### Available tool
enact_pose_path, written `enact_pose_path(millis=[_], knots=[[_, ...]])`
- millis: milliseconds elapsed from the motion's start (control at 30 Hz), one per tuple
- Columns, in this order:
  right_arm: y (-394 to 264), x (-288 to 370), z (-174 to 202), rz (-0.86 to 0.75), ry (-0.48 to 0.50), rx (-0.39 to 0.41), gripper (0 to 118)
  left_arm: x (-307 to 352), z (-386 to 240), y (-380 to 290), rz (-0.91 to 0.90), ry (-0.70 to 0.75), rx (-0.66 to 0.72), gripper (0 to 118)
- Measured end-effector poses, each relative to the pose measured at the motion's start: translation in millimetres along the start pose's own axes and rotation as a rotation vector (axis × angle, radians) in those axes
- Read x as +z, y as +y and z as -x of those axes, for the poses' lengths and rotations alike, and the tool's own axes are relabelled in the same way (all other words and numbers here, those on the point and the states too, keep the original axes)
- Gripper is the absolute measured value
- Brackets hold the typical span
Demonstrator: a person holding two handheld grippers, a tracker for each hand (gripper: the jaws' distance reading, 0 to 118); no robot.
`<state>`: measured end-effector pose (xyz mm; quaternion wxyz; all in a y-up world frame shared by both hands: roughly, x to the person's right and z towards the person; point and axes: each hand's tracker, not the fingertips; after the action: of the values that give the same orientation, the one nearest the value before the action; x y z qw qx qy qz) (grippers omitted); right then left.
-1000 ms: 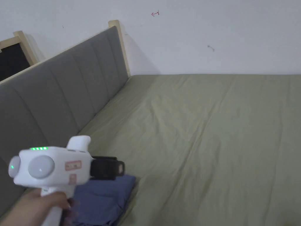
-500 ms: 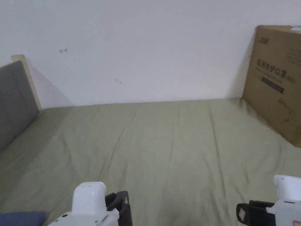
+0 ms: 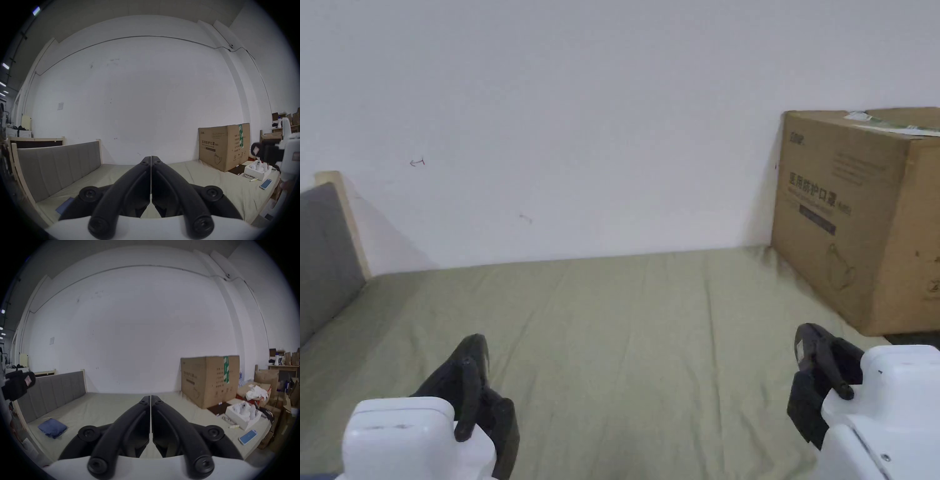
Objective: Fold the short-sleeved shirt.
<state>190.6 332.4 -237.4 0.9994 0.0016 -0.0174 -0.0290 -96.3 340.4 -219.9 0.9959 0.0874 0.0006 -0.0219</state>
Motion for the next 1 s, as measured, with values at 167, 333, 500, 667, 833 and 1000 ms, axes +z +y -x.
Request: enact_pose_path(millis=[167,333,500,667,833,1000], knots=[[-4.9,0.2,-4.9,0.028,0.014,-0.018,9,-1.9,-1.1,-0.1,0.024,-0.009,-0.015,10],[4.2,0.3,-10.5,-0.007,0.003,-0.063,77,-8.9,1.9,-1.8,0.035,-0.042,0.047,66],[3.4,-5.8,-10.7,0.009,-0.024,-0.039,118,-11.9,1.3,-6.3,0.026,-0.048,0.059,118],[-1.5,-14.8,-9.8,0.069,-0.024,-0.034,118,-15.9,2.4,-7.0,0.035,-0.057,0.055,118],[-5.4,-18.4,-9.5,0.083,-0.017,-0.049,118,-18.7,4.2,-5.7,0.04,-0.061,0.03,118],[-4.7,-19.0,-6.9,0.091,-0.008,-0.041,118,-21.0,4.8,-7.4,0.053,-0.094,0.01,118]])
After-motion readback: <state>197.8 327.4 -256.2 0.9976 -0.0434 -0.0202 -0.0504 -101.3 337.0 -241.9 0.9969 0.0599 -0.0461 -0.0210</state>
